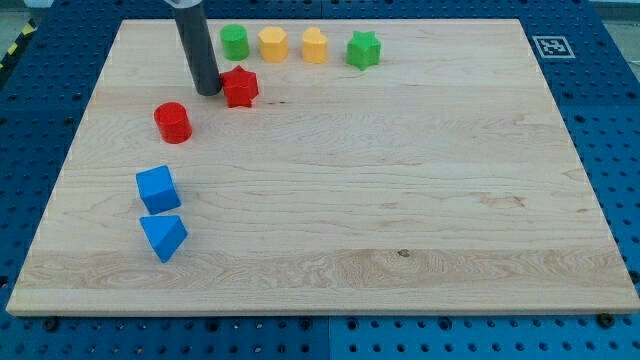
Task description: Move red circle diagonally to the green star
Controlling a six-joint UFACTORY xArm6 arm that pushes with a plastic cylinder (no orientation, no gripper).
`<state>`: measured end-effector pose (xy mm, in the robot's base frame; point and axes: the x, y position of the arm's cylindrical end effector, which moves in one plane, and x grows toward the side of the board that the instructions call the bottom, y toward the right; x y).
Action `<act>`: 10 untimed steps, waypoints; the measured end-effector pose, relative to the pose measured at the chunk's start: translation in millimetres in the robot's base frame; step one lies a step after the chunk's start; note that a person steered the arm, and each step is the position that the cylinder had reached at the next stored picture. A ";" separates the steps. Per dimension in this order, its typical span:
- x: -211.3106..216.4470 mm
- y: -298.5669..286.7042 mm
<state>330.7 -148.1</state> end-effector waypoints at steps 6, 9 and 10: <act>5.4 -100.8; 53.8 -102.3; 60.9 -76.1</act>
<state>391.7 -224.2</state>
